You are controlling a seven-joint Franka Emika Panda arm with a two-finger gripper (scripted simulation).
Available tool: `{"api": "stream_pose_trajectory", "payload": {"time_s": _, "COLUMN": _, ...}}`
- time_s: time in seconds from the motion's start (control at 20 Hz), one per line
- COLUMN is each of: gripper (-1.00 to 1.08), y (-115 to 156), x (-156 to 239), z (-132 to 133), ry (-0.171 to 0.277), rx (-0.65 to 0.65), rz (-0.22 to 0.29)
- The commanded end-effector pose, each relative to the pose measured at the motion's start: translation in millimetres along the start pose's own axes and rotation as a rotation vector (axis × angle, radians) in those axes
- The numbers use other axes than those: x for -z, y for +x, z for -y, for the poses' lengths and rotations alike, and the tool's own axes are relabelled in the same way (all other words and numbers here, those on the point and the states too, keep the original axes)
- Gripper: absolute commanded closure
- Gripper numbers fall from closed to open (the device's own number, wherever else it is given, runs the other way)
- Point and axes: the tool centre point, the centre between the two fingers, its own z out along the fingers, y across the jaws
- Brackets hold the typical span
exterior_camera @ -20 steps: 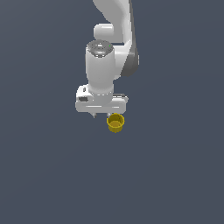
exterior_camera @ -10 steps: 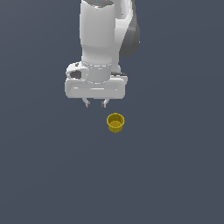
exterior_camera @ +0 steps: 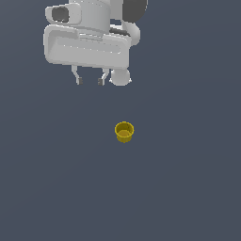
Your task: Pick up the object and move it to a goal position.
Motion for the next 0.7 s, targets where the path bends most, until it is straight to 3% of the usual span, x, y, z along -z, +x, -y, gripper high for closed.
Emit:
{"api": "stream_pose_trajectory", "payload": {"time_s": 0.0, "gripper": -0.20, "y": 3.5, "x": 25.9, "z": -11.7, "ry": -0.006, "rx": 0.030, "rz": -0.053}}
{"api": "stream_pose_trajectory", "payload": {"time_s": 0.65, "gripper": -0.20, "y": -6.8, "x": 111.2, "z": -73.3, "ry": 0.028, "rx": 0.143, "rz": -0.295}}
